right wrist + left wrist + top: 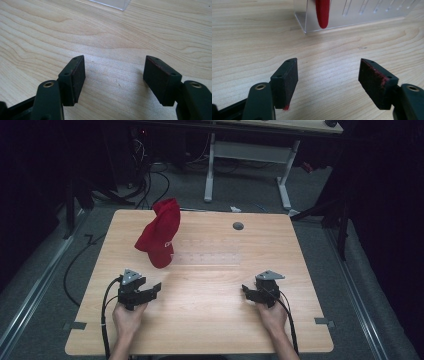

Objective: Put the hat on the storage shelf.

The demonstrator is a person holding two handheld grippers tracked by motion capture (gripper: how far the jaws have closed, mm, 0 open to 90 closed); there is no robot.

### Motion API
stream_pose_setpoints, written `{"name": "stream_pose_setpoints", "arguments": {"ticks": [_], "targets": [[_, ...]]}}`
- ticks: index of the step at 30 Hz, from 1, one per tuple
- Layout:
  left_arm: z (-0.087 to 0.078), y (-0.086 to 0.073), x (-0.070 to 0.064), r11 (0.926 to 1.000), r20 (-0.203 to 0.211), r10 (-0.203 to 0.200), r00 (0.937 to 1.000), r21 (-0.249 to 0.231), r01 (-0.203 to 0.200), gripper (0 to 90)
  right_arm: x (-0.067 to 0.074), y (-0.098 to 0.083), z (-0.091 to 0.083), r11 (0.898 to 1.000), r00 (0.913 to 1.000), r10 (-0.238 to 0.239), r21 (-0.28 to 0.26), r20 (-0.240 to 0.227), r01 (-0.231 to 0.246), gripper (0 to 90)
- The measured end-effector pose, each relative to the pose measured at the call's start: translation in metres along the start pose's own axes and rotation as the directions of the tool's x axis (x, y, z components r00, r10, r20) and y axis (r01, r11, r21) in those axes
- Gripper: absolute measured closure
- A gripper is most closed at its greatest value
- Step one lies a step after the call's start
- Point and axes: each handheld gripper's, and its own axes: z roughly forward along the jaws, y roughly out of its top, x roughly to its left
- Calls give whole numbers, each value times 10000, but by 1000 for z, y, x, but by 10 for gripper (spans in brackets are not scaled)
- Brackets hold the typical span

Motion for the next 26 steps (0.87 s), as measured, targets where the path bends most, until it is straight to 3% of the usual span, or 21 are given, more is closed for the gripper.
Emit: {"name": "stream_pose_setpoints", "arguments": {"ticks": [8, 16, 26], "targets": [[7, -15, 4, 9988, -350, 448, 9984, 212, -441, 317, 0, 0, 0, 10000, 10000, -19, -4, -1, 19, 345], [13, -26, 6, 9939, -640, 1045, 9925, 431, -1018, 306, 0, 0, 0, 10000, 10000, -33, -14, -3, 33, 344], [15, -32, 3, 9874, -680, 1510, 9862, 578, -1472, 266, 0, 0, 0, 10000, 10000, -18, -6, -1, 18, 343]]}}
